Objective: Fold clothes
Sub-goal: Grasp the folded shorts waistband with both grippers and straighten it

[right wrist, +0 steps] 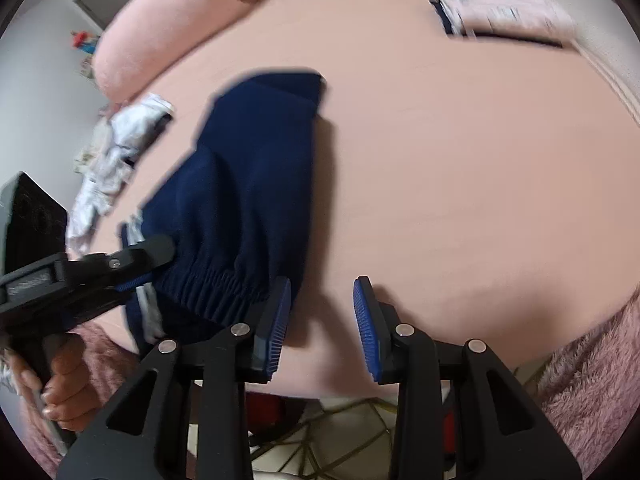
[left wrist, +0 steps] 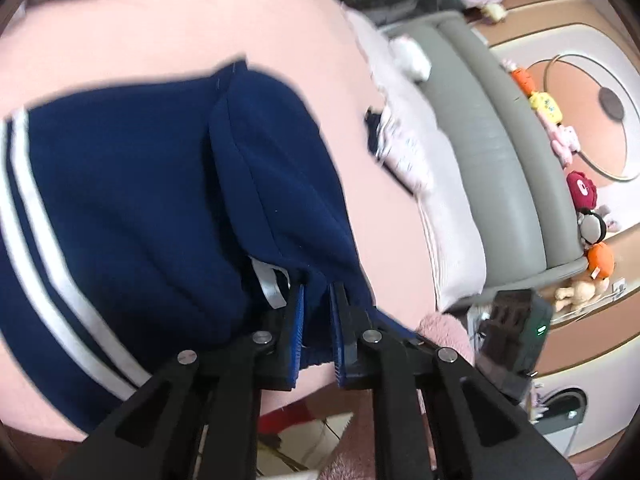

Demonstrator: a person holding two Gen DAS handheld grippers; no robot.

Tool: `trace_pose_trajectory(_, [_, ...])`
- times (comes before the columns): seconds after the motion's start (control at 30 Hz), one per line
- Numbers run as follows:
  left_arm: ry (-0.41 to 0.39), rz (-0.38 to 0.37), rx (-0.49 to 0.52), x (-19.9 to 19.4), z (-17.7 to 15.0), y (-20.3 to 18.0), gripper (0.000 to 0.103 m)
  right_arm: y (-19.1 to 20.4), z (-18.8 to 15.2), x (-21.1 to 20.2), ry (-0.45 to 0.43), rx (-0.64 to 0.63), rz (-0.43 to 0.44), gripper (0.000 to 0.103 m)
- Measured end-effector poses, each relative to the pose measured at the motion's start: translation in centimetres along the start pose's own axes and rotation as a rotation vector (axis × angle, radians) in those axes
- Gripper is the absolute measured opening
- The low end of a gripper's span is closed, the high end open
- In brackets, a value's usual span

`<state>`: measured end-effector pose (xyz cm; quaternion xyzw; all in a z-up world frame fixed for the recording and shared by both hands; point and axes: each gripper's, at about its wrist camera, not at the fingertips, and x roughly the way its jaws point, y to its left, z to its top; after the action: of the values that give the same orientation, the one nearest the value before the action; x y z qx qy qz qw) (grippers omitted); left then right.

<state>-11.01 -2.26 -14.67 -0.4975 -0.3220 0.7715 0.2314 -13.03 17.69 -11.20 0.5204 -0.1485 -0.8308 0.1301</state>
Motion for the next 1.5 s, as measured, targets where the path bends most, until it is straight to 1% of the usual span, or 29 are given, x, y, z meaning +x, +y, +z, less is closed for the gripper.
trace_pose_trajectory(0.07, [-0.033, 0.039, 0.016, -1.7, -0.3, -0.4, 0.012, 0.7, 0.9, -1.3, -0.041, -0.015, 0.038, 0.034])
trace_pose_trajectory(0.13, [-0.087, 0.055, 0.008, -3.9, -0.8, -0.3, 0.012, 1.5, 1.7, -2.0, -0.053, -0.024, 0.079, 0.034])
trace_pose_trajectory(0.23, [-0.157, 0.110, -0.005, -6.7, -1.7, 0.2, 0.012, 3.7, 2.4, -1.9, -0.035, -0.089, 0.123, 0.034])
trace_pose_trajectory(0.33, [-0.185, 0.147, -0.063, -8.4, -2.8, 1.9, 0.012, 6.3, 2.4, -0.8, 0.002, -0.203, 0.131, 0.034])
trace_pose_trajectory(0.37, [-0.194, 0.164, -0.081, -8.9, -3.2, 2.6, 0.012, 6.8, 2.2, 0.0, 0.023, -0.224, 0.120, 0.034])
trace_pose_trajectory(0.43, [-0.150, 0.184, -0.145, -8.5, -4.0, 4.5, 0.012, 7.8, 1.8, 1.7, 0.065, -0.265, 0.100, 0.034])
trace_pose_trajectory(0.53, [-0.067, 0.255, -0.187, -7.4, -5.4, 6.4, 0.012, 9.2, 1.2, 4.2, 0.127, -0.326, 0.068, 0.034])
trace_pose_trajectory(0.57, [-0.034, 0.265, -0.203, -6.8, -5.8, 6.8, 0.012, 9.5, 1.0, 4.8, 0.139, -0.344, 0.056, 0.034])
trace_pose_trajectory(0.6, [-0.003, 0.276, -0.220, -6.3, -6.3, 7.2, 0.012, 9.3, 0.7, 5.1, 0.133, -0.357, 0.042, 0.034])
trace_pose_trajectory(0.67, [0.018, 0.309, -0.231, -5.9, -6.6, 7.6, 0.013, 9.0, 0.1, 5.6, 0.121, -0.380, 0.014, 0.034])
trace_pose_trajectory(0.73, [0.030, 0.319, -0.224, -5.7, -6.5, 7.5, 0.014, 8.9, -0.4, 5.4, 0.106, -0.387, -0.012, 0.034])
trace_pose_trajectory(0.8, [0.019, 0.306, -0.246, -6.3, -6.3, 7.9, 0.014, 9.1, -0.8, 5.6, 0.099, -0.418, -0.068, 0.036])
trace_pose_trajectory(0.83, [0.013, 0.300, -0.257, -6.7, -6.2, 8.1, 0.015, 9.1, -0.9, 5.7, 0.098, -0.429, -0.076, 0.037])
trace_pose_trajectory(0.87, [0.007, 0.293, -0.268, -7.0, -6.1, 8.2, 0.015, 8.9, -0.8, 5.7, 0.099, -0.420, -0.066, 0.037])
trace_pose_trajectory(0.93, [-0.004, 0.280, -0.290, -7.6, -5.9, 8.6, 0.019, 7.4, 0.0, 5.1, 0.116, -0.303, 0.042, 0.038])
trace_pose_trajectory(0.97, [-0.010, 0.273, -0.301, -8.0, -5.8, 8.8, 0.033, 6.3, 0.7, 4.9, 0.135, -0.213, 0.127, 0.039])
trace_pose_trajectory(1.0, [-0.016, 0.267, -0.312, -8.3, -5.7, 9.0, 0.057, 5.2, 1.3, 4.8, 0.153, -0.131, 0.202, 0.039])
trace_pose_trajectory(1.03, [-0.022, 0.260, -0.323, -8.6, -5.5, 9.2, 0.063, 4.3, 1.8, 4.9, 0.167, -0.072, 0.246, 0.039])
trace_pose_trajectory(1.07, [-0.028, 0.254, -0.334, -8.9, -5.4, 9.3, 0.065, 3.6, 2.3, 5.1, 0.176, -0.030, 0.262, 0.040])
trace_pose_trajectory(1.13, [-0.037, 0.255, -0.342, -9.3, -5.1, 9.5, 0.065, 3.1, 2.9, 5.4, 0.189, -0.025, 0.235, 0.047])
trace_pose_trajectory(1.17, [-0.032, 0.266, -0.327, -9.0, -4.7, 9.5, 0.065, 3.3, 3.0, 5.7, 0.198, -0.050, 0.212, 0.054])
trace_pose_trajectory(1.23, [-0.022, 0.289, -0.298, -8.4, -4.1, 9.5, 0.065, 3.9, 2.8, 6.6, 0.221, -0.115, 0.175, 0.056])
trace_pose_trajectory(1.27, [-0.026, 0.285, -0.294, -8.2, -4.1, 9.6, 0.065, 4.4, 2.6, 7.1, 0.228, -0.142, 0.169, 0.056])
trace_pose_trajectory(1.37, [-0.038, 0.274, -0.282, -7.5, -3.9, 9.8, 0.065, 6.0, 2.1, 8.6, 0.249, -0.222, 0.150, 0.033])
trace_pose_trajectory(1.43, [-0.049, 0.264, -0.272, -7.4, -3.8, 9.9, 0.065, 6.5, 2.0, 8.9, 0.261, -0.247, 0.151, 0.022])
trace_pose_trajectory(1.47, [-0.046, 0.285, -0.267, -7.4, -3.8, 9.8, 0.057, 6.6, 2.1, 9.0, 0.268, -0.251, 0.154, 0.014])
trace_pose_trajectory(1.5, [-0.044, 0.306, -0.263, -7.3, -3.8, 9.7, 0.044, 6.7, 2.1, 9.0, 0.272, -0.254, 0.158, 0.012])
